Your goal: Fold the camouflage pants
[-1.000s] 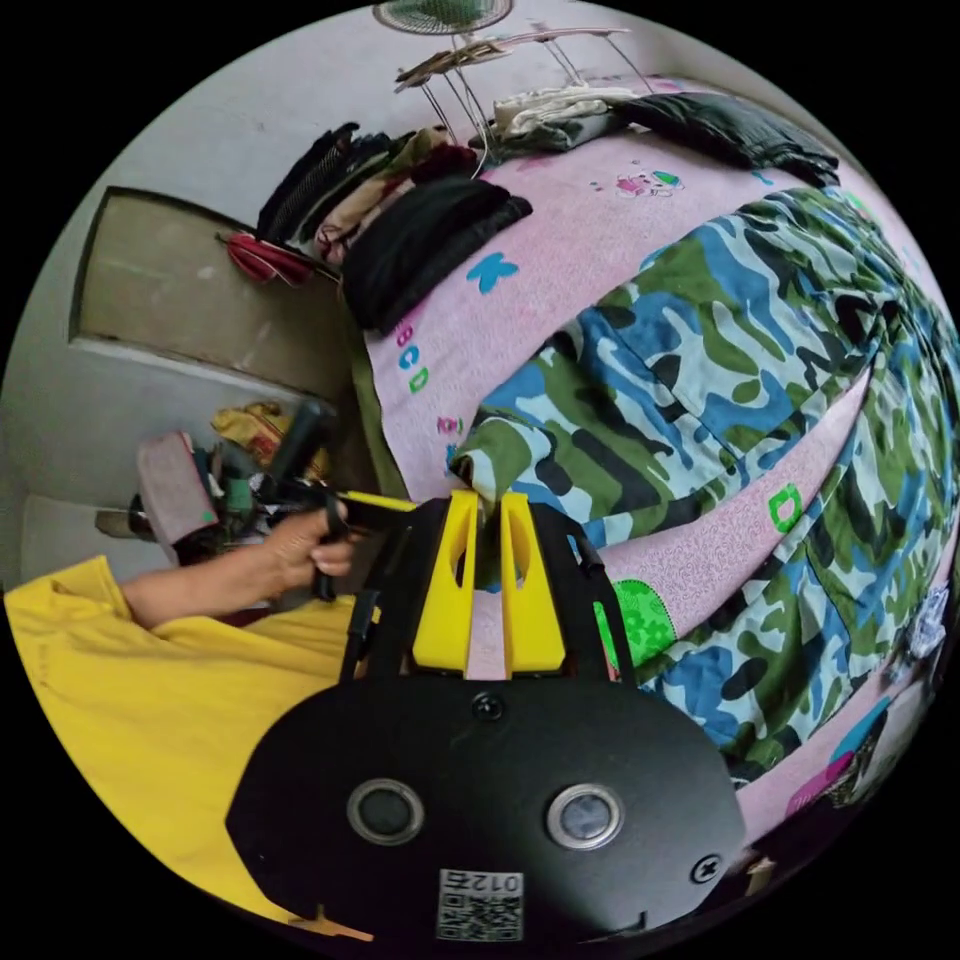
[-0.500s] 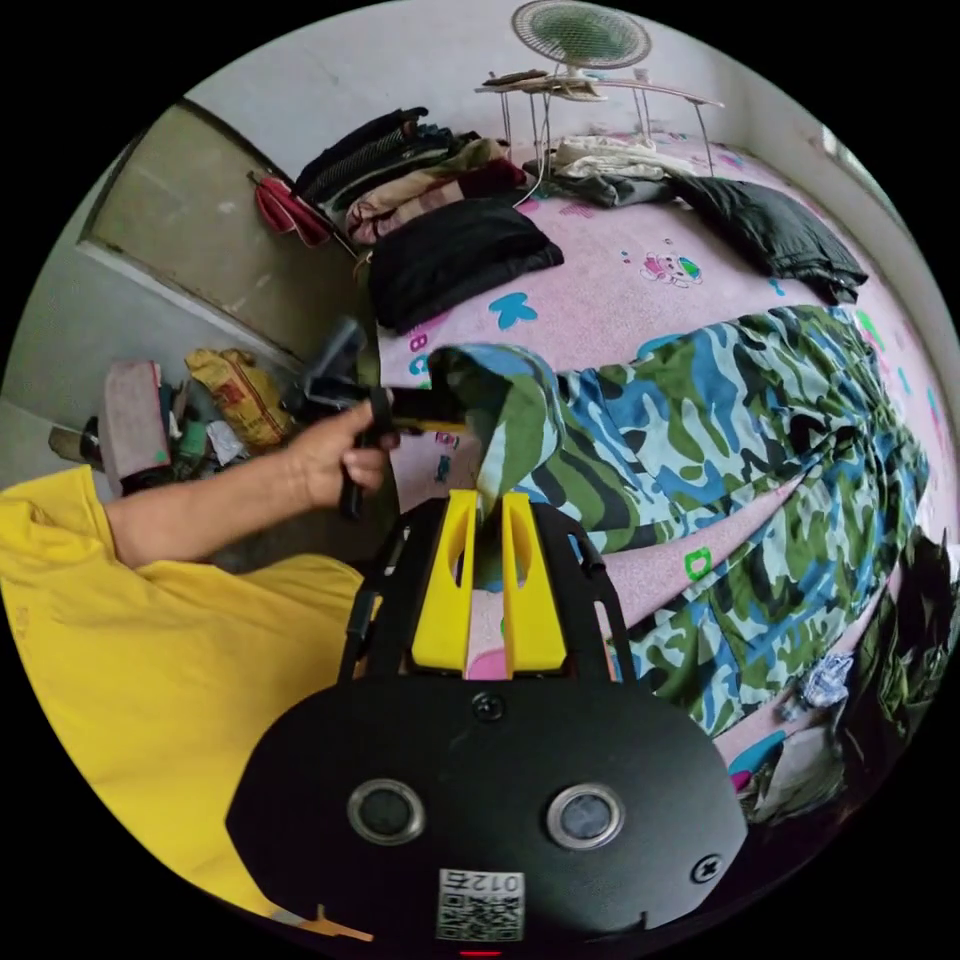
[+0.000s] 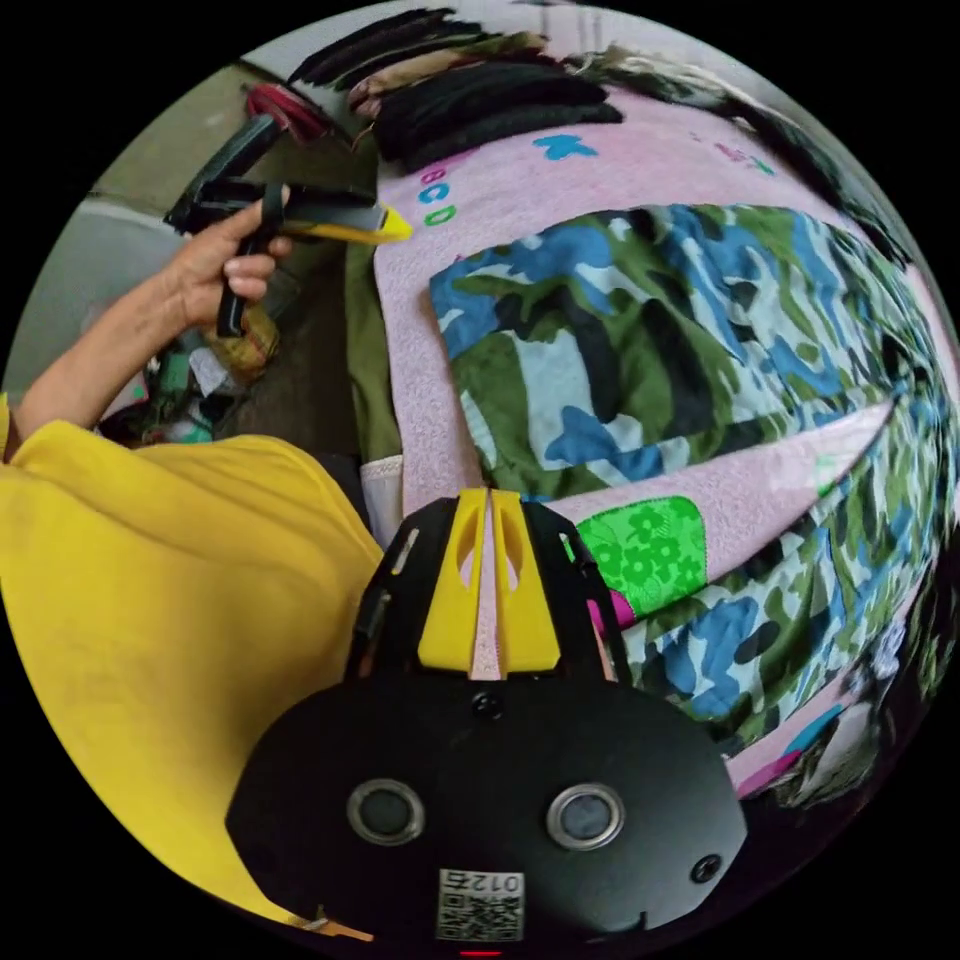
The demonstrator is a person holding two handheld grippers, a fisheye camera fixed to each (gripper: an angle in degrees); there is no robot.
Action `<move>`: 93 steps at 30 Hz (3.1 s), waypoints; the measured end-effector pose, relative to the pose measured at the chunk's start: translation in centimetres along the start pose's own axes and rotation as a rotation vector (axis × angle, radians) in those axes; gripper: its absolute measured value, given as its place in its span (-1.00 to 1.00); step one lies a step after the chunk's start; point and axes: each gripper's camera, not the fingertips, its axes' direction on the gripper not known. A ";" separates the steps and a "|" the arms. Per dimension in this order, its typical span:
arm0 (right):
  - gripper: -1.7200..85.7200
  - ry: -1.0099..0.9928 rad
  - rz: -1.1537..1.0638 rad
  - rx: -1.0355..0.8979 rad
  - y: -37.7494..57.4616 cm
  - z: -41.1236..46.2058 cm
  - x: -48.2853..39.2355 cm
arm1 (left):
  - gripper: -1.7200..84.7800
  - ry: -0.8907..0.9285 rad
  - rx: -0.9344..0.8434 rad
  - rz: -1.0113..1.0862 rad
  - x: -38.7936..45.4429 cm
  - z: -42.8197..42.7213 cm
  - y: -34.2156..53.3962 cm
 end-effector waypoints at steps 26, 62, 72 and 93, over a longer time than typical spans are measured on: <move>-0.82 -0.237 0.679 0.213 11.4 4.0 12.3 | -0.92 -0.461 -0.355 0.381 16.2 8.9 -3.8; -0.91 0.050 1.042 0.382 47.8 -0.2 19.5 | -0.91 -0.113 -0.398 0.739 41.2 15.6 2.4; -0.86 0.004 1.043 0.328 51.4 1.4 20.8 | -0.86 -0.246 -0.604 0.697 49.6 27.0 6.5; -0.92 0.093 0.913 0.110 49.6 0.9 20.3 | -0.92 -0.449 -0.607 0.654 55.5 30.0 8.0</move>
